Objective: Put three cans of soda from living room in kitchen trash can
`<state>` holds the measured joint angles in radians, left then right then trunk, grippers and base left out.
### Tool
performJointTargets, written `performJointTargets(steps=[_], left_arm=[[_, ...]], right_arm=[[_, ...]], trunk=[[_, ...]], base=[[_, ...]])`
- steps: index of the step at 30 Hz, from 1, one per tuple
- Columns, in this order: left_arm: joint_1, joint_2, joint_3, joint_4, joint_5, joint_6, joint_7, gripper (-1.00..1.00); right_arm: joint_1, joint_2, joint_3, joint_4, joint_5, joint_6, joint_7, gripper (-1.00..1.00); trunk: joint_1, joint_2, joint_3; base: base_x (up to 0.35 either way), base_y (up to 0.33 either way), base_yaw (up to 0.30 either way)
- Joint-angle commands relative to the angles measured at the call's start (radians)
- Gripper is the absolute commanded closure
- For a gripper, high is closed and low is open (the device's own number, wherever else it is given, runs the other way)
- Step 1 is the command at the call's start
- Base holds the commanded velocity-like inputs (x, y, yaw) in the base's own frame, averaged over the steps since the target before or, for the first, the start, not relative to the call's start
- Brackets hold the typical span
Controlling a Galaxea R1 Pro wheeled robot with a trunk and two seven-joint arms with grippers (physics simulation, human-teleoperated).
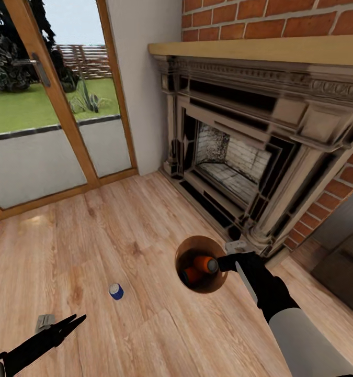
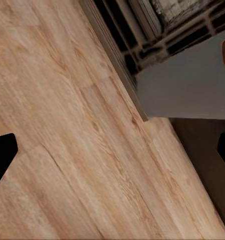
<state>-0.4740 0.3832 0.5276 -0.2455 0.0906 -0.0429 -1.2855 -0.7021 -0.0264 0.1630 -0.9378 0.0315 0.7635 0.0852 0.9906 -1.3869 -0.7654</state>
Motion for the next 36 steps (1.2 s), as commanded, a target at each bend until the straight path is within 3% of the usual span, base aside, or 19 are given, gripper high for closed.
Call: performJointTargets(steps=[1, 14, 24, 36], left_arm=[[0.000, 0.000, -0.001, 0.000, 0.000, 0.000, 0.000, -1.00], [0.000, 0.000, 0.000, 0.000, 0.000, 0.000, 0.000, -1.00], [0.000, 0.000, 0.000, 0.000, 0.000, -0.001, 0.002, -1.00], [0.000, -0.004, 0.003, 0.001, 0.000, -0.006, 0.023, -1.00]], right_arm=[[0.000, 0.000, -0.001, -0.001, -0.021, 0.000, 0.015, 1.00], [0.000, 0.000, -0.001, -0.001, -0.022, 0.000, 0.015, 1.00], [0.000, 0.000, -0.002, -0.001, -0.022, 0.000, 0.015, 1.00], [0.000, 0.000, -0.002, -0.001, -0.022, 0.000, 0.015, 1.00]], trunk=[[0.000, 0.000, 0.000], [0.000, 0.000, 0.000], [0.000, 0.000, 0.000], [0.000, 0.000, 0.000]], base=[[0.278, 0.230, 0.112], [0.276, 0.231, 0.198], [0.306, 0.185, 0.018], [0.323, 0.017, 0.000]])
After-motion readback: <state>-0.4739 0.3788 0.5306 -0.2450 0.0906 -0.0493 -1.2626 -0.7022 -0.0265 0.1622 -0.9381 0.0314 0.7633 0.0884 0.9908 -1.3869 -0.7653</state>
